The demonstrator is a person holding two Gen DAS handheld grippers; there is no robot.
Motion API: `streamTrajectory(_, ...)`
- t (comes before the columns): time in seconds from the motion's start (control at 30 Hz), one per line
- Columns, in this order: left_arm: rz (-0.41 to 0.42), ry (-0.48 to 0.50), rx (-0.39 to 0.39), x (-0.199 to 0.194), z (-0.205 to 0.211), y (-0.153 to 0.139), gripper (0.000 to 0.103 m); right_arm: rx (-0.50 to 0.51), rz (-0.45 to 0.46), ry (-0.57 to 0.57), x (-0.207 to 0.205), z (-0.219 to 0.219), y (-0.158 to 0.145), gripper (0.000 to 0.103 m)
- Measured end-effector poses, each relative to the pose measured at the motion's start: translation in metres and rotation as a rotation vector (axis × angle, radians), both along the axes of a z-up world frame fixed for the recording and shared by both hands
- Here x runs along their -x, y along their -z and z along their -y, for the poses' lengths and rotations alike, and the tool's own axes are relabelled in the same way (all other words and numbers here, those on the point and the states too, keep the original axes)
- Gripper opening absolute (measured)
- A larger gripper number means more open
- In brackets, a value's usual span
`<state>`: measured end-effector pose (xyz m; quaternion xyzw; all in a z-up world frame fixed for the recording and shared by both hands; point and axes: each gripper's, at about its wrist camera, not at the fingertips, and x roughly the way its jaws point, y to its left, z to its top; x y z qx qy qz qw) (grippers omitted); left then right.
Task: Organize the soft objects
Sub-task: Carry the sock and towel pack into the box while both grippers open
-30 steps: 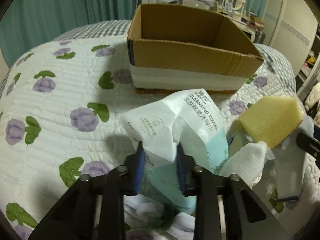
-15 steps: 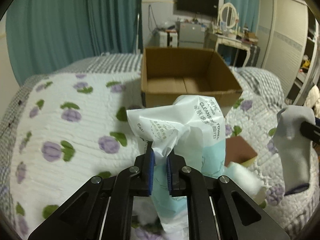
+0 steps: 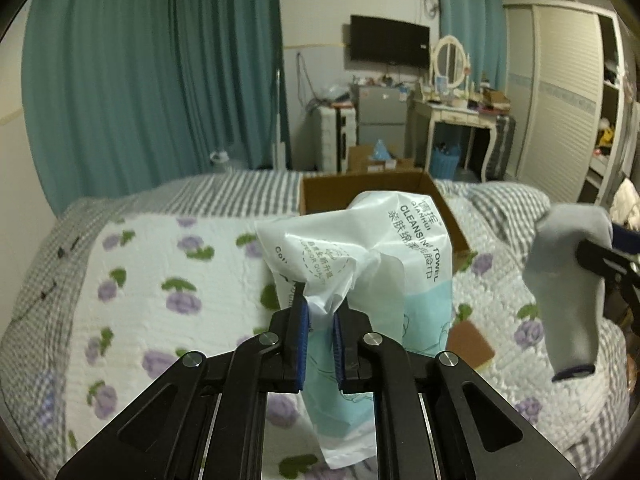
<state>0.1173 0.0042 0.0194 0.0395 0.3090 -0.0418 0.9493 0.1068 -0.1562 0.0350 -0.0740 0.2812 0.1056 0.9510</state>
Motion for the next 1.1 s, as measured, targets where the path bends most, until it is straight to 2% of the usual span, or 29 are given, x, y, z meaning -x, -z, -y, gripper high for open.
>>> streamTrajectory(0.23,0.038,0.022,-0.027,-0.044,0.011,-0.028,0.01,0.042,0.09,-0.043,-0.055,-0.021,-0.039,0.046)
streamTrajectory(0.4,0.035,0.038,-0.052,-0.097,0.022,-0.029,0.01,0.02,0.106,-0.04,-0.113,-0.027,-0.043,0.046)
streamTrajectory(0.57,0.003,0.045,-0.089,-0.146,0.035,-0.006,0.01,0.051,0.061,-0.052,-0.177,-0.034,-0.017,0.045)
streamTrajectory(0.7,-0.056,0.036,-0.089,-0.181,0.042,0.025,0.01,0.064,0.001,-0.035,-0.224,-0.034,0.019,0.044)
streamTrajectory(0.93,-0.115,0.029,-0.111,-0.212,0.049,0.06,0.012,0.098,-0.062,-0.038,-0.272,-0.035,0.068,0.043)
streamTrajectory(0.97,-0.117,0.029,-0.109,-0.213,0.049,0.061,0.017,0.098,-0.059,-0.039,-0.274,-0.036,0.071,0.044)
streamTrajectory(1.03,-0.116,0.037,-0.099,-0.212,0.051,0.06,0.018,0.087,-0.06,-0.045,-0.277,-0.034,0.074,0.048)
streamTrajectory(1.07,-0.12,0.042,-0.099,-0.213,0.05,0.059,0.019,0.08,-0.061,-0.045,-0.276,-0.032,0.075,0.053)
streamTrajectory(1.1,-0.123,0.04,-0.099,-0.212,0.049,0.057,0.025,0.071,-0.055,-0.043,-0.274,-0.03,0.074,0.062)
